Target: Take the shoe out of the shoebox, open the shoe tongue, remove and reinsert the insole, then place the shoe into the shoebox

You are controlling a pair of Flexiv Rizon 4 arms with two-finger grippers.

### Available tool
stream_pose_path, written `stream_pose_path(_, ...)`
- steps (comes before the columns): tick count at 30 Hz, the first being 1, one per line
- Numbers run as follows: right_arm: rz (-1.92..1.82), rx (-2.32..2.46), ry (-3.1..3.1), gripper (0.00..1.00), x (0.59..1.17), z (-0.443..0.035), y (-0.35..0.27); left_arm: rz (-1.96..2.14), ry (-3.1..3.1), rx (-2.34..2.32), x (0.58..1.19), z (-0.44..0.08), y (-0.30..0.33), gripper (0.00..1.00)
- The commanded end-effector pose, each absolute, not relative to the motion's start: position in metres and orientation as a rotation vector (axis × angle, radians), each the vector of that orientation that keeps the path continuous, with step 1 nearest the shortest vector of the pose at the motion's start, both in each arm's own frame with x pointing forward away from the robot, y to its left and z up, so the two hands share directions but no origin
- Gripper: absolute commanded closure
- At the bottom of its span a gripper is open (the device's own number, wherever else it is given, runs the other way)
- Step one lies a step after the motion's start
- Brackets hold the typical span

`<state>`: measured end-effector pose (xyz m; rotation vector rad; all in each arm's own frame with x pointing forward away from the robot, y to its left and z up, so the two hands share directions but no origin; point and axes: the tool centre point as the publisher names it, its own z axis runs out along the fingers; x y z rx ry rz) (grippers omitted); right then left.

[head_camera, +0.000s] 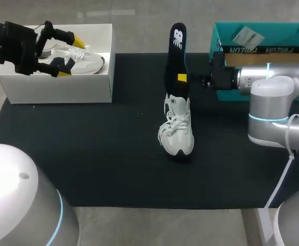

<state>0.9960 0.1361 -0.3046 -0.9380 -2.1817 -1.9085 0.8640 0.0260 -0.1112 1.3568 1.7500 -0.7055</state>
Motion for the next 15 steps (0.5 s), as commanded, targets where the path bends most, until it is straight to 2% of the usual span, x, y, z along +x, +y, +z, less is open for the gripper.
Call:
stream_pose_path(1,-1.930,-0.887,-2.164,1.00,1.006,-0.311,0.136,-0.704,1.753,1.361,0.865,-0.111,0.026,0.00)
stream_pose_path(15,-1.988,-0.697,-2.132,1.00,1.025,-0.311,0.143,-0.704,1.753,1.361,0.865,-0.111,0.026,0.00)
